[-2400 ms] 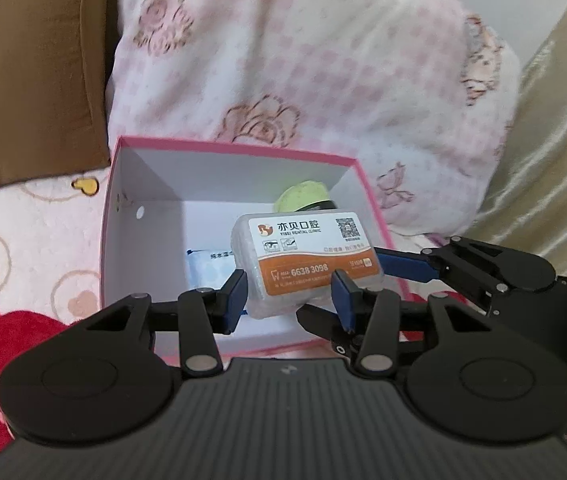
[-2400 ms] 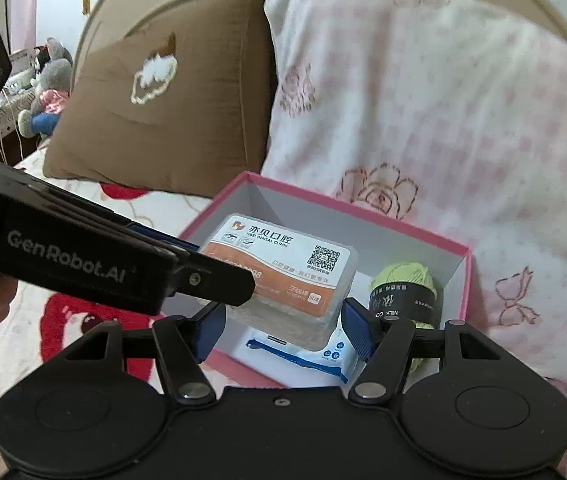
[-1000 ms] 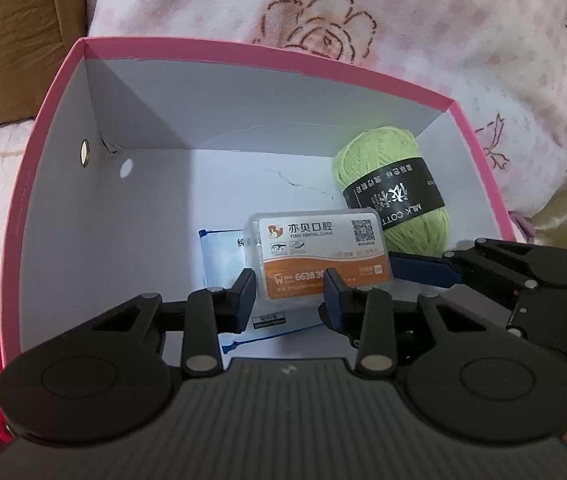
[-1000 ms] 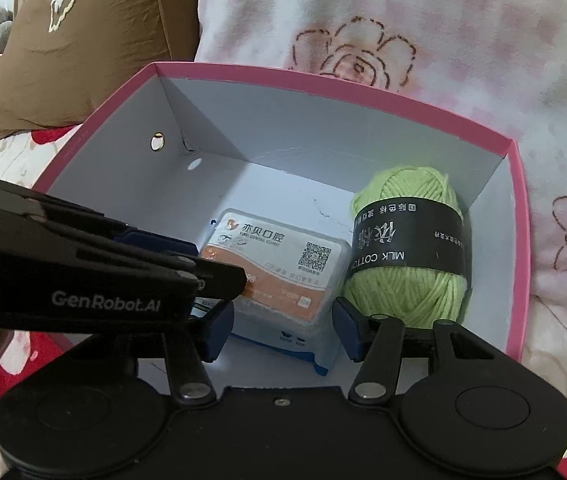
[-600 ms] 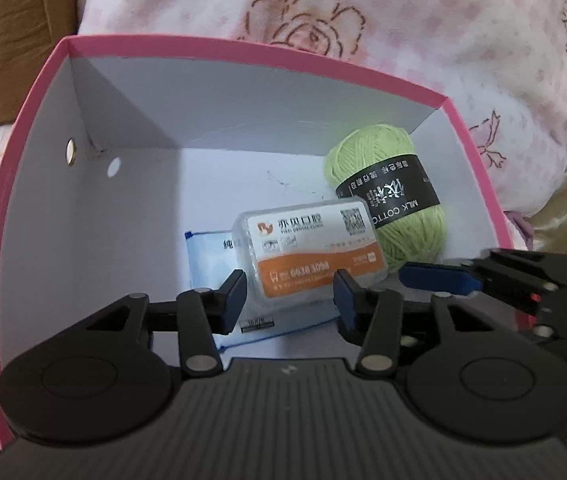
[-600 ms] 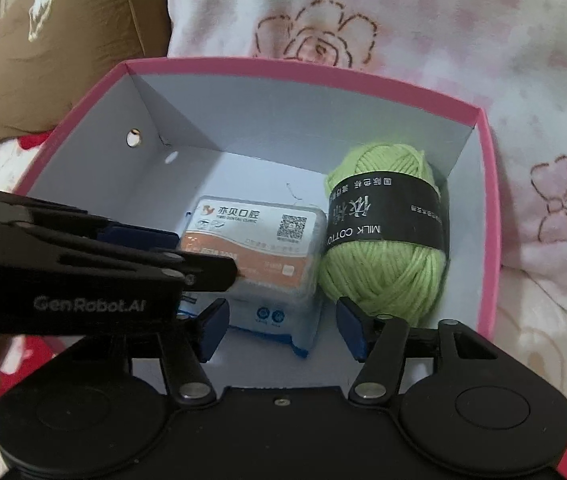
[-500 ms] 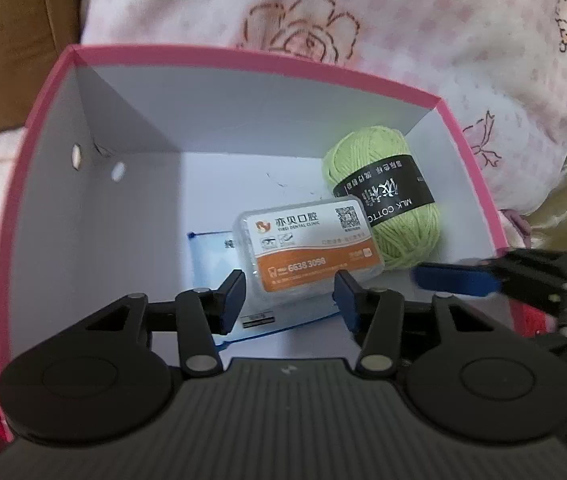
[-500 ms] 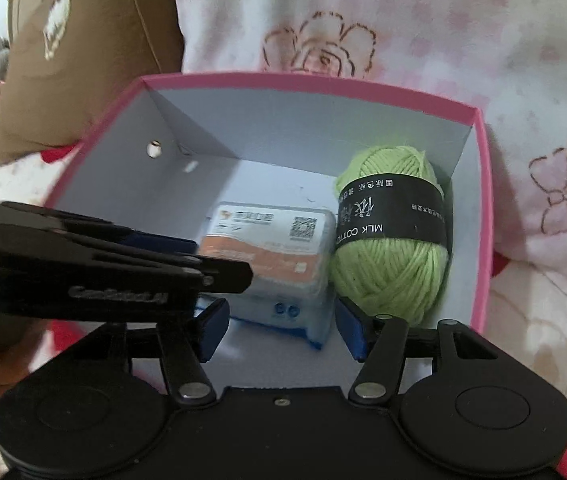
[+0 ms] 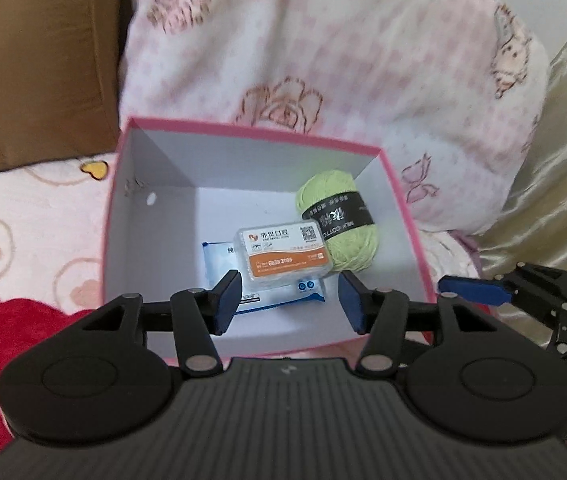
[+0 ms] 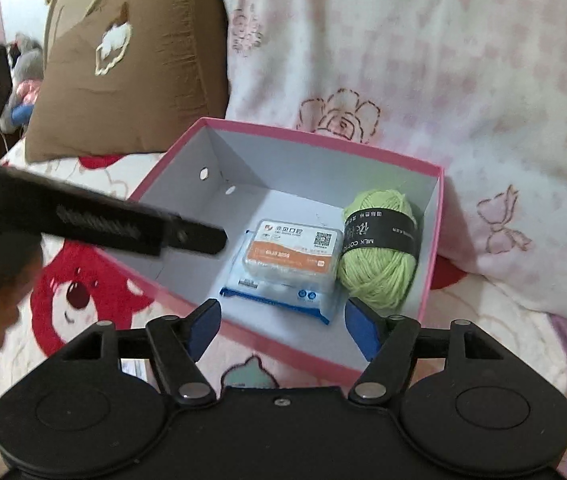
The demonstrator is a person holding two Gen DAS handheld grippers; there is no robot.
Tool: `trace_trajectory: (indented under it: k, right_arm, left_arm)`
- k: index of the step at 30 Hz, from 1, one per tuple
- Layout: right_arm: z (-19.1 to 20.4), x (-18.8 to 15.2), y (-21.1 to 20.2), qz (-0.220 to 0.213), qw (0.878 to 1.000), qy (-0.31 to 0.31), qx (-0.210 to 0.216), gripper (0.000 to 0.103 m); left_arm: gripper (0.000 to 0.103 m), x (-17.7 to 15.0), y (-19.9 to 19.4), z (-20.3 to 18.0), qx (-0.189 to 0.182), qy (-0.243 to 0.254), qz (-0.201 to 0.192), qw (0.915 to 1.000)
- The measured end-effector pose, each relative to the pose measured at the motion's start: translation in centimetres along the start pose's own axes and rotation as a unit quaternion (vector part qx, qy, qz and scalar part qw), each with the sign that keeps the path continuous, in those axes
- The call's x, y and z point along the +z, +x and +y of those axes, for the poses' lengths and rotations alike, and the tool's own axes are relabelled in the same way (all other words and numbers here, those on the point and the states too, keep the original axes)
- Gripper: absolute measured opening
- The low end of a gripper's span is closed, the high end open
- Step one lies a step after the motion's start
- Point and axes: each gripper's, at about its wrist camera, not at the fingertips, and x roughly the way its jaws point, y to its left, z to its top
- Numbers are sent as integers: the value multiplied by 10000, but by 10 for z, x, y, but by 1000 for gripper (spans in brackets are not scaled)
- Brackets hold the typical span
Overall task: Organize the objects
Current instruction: 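Withdraw the left tool from the box back over the blanket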
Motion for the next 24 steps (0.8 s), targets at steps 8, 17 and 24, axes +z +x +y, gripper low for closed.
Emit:
trace_trajectory:
  k: [8,17,24]
  right_arm:
    - [22,-1,-43,-207,9996,-187,-12,79]
    - [37,-5,-78,-326,9989,-169,-304,87]
    - [58,-20,-108,-528,9975,-408,-254,95]
  left_arm:
    - [54,-8,-53,-17,-53,203,-21,9998]
    - [72,-20,-104,-37,-51,465,-92,9989]
    - [89,-38,-129,-40,-24,662,-46,9978]
